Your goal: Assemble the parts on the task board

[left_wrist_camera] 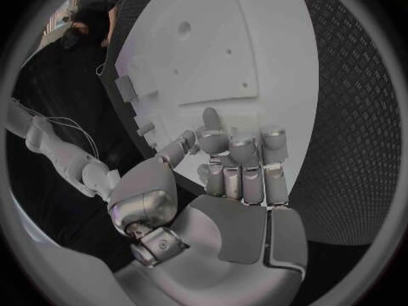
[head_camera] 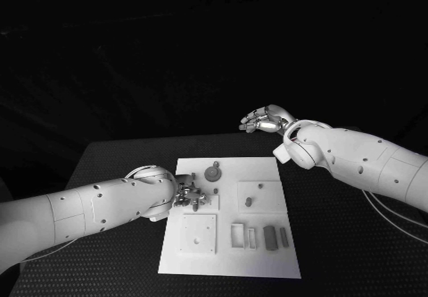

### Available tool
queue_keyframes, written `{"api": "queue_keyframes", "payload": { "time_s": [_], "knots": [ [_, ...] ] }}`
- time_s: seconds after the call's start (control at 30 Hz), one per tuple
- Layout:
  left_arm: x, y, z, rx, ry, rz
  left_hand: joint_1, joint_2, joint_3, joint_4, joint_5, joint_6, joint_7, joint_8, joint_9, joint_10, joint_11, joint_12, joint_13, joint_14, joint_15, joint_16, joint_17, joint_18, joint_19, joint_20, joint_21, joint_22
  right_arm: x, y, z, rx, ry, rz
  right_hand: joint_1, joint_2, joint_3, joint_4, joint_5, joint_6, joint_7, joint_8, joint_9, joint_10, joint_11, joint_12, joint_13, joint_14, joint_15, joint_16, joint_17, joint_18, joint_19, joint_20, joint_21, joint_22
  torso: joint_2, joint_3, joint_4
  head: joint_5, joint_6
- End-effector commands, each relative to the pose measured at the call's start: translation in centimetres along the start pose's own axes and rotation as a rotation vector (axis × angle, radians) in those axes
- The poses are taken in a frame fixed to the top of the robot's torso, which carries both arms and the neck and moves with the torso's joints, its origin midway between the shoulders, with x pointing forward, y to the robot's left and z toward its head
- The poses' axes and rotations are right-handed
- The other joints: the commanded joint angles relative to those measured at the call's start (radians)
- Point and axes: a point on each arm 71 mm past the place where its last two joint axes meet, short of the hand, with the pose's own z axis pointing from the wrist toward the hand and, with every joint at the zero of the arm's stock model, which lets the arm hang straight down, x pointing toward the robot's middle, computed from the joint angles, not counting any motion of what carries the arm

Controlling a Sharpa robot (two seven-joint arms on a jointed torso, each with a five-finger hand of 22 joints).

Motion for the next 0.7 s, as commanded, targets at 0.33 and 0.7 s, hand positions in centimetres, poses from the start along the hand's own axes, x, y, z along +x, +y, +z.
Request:
{"api": "queue_keyframes", "payload": {
  "time_s": [0.33,0.7],
  "knots": [
    [-1.0,0.5,-0.5,-0.003,-0.017,-0.042,-0.022,0.009,-0.103,-0.031,-0.003,-0.02,-0.001,0.007,0.006,-0.005,-0.002,0.002,-0.003,-0.006,-0.005,0.006,-0.005,0.016,-0.011,-0.121,0.004,0.014,0.0,-0.2,-0.1,-0.003,0.009,0.003,0.008,-0.002,-0.006,0.001,0.004,-0.007,0.004,0.002,-0.003,0.005,0.005,-0.01,-0.001,-0.007,0.0,-0.007,-0.003,0.005,-0.008,0.0,-0.008,0.002,-0.001,0.0008,0.0006,-0.002,0.003],
    [-4.5,1.1,-1.5,-0.011,-0.04,-0.065,-0.004,0.008,-0.1,-0.029,-0.003,-0.046,0.009,-0.005,0.002,-0.024,0.007,-0.009,-0.005,-0.025,-0.014,-0.01,-0.016,0.016,-0.023,-0.119,-0.007,0.009,-0.1,-0.3,-0.2,0.0,0.005,0.002,0.007,-0.003,-0.007,0.002,0.005,-0.009,0.005,0.001,-0.004,0.005,0.006,-0.011,-0.001,-0.008,0.0,-0.007,-0.004,0.005,-0.008,0.0,-0.009,0.003,-0.001,0.0,0.0021,-0.001,0.016]
  ]
}}
